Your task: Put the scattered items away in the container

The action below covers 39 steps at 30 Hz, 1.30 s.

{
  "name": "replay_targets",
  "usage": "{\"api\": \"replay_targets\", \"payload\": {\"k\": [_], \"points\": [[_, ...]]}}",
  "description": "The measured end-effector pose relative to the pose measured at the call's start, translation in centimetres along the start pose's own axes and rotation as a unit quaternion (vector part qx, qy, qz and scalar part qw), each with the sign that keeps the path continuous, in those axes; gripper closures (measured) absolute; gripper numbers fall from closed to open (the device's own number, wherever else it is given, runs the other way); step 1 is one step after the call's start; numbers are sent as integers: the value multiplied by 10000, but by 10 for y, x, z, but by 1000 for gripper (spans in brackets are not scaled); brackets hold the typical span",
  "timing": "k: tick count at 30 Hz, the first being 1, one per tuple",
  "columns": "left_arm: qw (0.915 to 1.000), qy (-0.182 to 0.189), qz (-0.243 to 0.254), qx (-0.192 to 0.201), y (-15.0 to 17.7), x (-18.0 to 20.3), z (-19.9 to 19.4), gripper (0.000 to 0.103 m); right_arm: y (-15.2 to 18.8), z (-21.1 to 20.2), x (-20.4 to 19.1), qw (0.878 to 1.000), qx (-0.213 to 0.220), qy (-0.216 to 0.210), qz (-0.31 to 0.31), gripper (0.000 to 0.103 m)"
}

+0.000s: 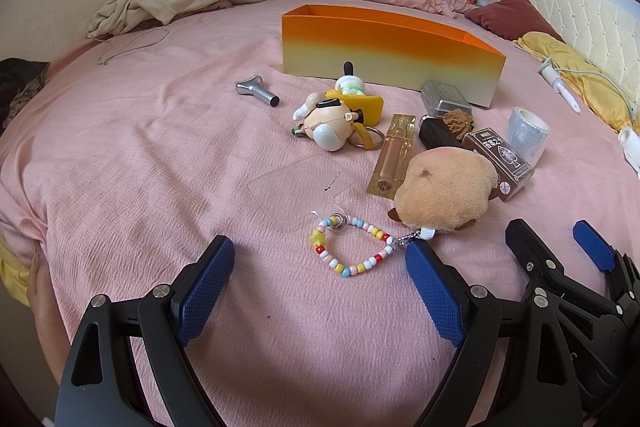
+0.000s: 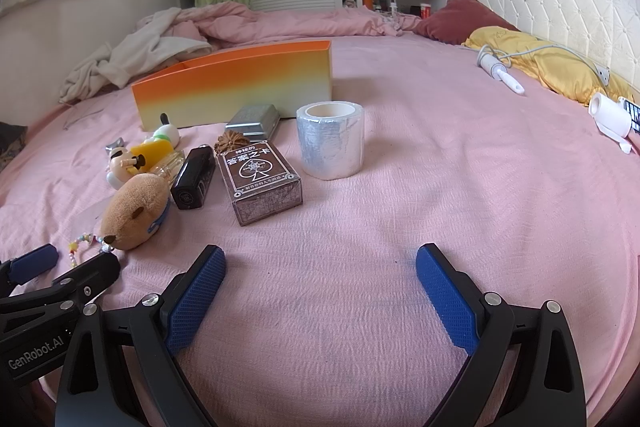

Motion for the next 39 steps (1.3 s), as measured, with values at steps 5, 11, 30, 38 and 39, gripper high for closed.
{"api": "replay_targets", "payload": {"k": [5,11,30,38,39], "points": [[9998,60,28,-169,-3,0,1,15,0,0,0,10000,-32,-4,-4,6],[9961,173,-802,-314,-44,-22,-5,15,-5,3,-3,9990,-444,100,18,5],[9887,595,-878,-1063,-60,-16,74,42,-30,30,-20,9919,-857,-767,546,26],[9897,856,-795,-832,-63,-11,86,59,-30,58,-39,9886,-1196,-879,-268,55],[9889,886,-894,-795,-63,-14,83,59,-30,58,-38,9886,-1187,-897,-219,56]]}}
Point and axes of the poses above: each gripper's, at about its wrist camera, not at the fingertips, and z roughly the way its jaws point, x to its right, y to its underside, the point moved 6 cm from there along z, roughly the way its jaws point, and after that the axes turned 15 degrees about x, right-handed, at the moved point
